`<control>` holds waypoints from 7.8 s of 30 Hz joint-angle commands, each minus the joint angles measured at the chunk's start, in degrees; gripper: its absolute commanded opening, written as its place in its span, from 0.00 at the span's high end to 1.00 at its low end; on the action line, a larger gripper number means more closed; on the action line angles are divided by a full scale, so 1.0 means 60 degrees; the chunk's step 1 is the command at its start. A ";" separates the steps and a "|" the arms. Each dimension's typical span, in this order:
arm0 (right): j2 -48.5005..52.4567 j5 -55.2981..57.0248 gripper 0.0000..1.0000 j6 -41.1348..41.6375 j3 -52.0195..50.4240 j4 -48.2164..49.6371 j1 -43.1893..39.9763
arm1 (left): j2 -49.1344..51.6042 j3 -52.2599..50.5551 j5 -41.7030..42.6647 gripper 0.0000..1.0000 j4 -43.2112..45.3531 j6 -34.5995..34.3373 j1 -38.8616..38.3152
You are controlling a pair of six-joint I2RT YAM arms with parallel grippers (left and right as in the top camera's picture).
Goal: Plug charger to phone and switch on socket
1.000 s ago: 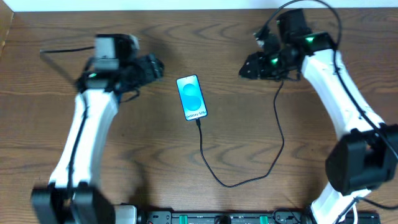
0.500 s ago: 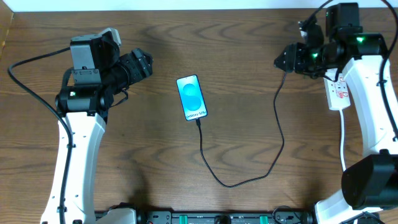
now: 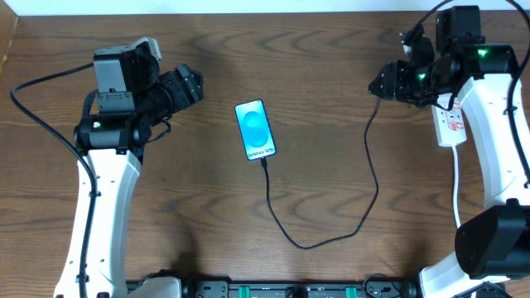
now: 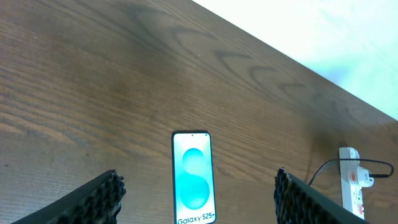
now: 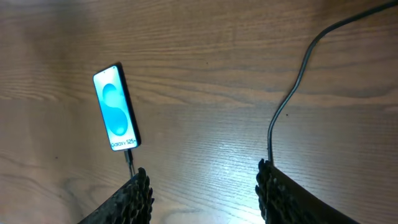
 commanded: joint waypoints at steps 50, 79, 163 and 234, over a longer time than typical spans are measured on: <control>0.2215 -0.0361 0.99 -0.0692 0.0160 0.1570 -0.4666 | -0.0007 -0.0033 -0.0124 0.20 -0.0004 0.0095 0.0047; 0.4401 -0.0357 0.99 0.0503 0.0160 0.3963 -0.4896 | -0.0007 -0.0033 -0.0124 0.20 -0.0004 0.0095 0.0047; 0.4681 0.0029 0.99 0.2084 -0.0277 0.2845 -0.3993 | -0.0007 -0.0033 -0.0124 0.20 -0.0004 0.0095 0.0047; 0.4699 0.0670 0.99 0.0069 -0.0299 0.3847 -0.3956 | -0.0007 -0.0033 -0.0124 0.20 -0.0004 0.0095 0.0047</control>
